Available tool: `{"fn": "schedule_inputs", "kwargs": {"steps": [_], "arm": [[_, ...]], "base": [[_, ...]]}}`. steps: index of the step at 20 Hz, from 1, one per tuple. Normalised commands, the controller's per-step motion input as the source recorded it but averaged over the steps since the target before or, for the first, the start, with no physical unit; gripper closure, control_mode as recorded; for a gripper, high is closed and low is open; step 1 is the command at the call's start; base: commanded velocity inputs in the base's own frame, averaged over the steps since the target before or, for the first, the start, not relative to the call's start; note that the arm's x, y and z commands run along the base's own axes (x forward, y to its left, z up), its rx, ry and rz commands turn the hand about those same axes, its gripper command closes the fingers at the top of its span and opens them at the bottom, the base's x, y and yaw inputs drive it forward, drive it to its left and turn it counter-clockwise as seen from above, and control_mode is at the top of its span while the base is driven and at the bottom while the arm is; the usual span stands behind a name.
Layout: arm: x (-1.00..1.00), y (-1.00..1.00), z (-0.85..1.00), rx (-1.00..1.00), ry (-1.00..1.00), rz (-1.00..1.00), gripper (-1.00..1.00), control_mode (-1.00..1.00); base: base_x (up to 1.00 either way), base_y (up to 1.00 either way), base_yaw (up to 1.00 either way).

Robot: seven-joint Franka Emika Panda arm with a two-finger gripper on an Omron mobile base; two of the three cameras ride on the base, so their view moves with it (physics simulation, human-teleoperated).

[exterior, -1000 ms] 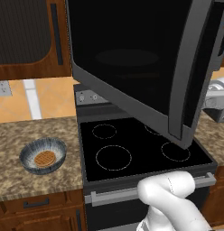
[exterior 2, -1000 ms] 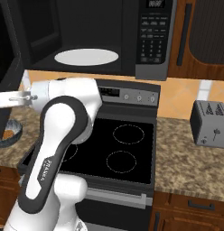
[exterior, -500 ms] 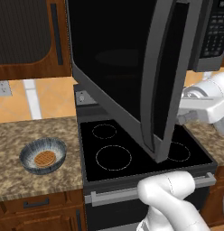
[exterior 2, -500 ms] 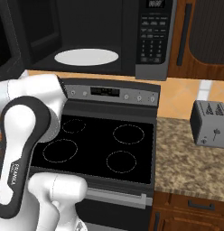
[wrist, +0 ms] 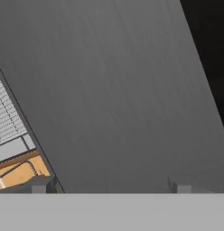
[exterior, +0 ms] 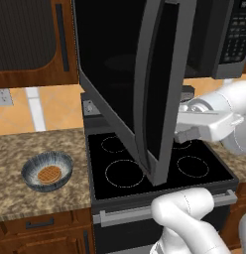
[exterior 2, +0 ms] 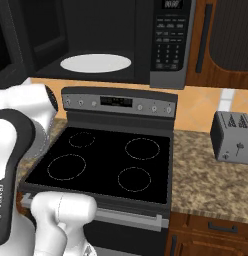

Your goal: Open the microwave, place the bowl with waffle inside the microwave, then close the microwave door and turn it on.

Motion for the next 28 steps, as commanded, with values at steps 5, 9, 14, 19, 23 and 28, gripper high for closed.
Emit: {"fn": "schedule_inputs", "kwargs": {"steps": [5, 9, 14, 19, 23, 28], "arm": [[0.0, 0.48, 0.0, 0.0, 0.0, 0.0, -1.0, -1.0], [0.02, 0.37, -0.07, 0.0, 0.03, 0.0, -1.0, -1.0], [0.17, 0.31, -0.04, 0.0, -0.02, -0.05, -1.0, -1.0], [0.0, -0.72, -0.02, 0.03, 0.34, -0.26, -1.0, -1.0], [0.16, -1.0, -0.49, -0.03, 0.5, -0.44, -1.0, -1.0], [0.92, -0.42, -1.0, -0.29, 0.3, -0.21, -1.0, -1.0]], "base": [[0.0, 0.0, 0.0], [0.0, 0.0, 0.0], [0.0, 0.0, 0.0], [0.0, 0.0, 0.0], [0.0, 0.0, 0.0], [0.0, 0.0, 0.0]]}}
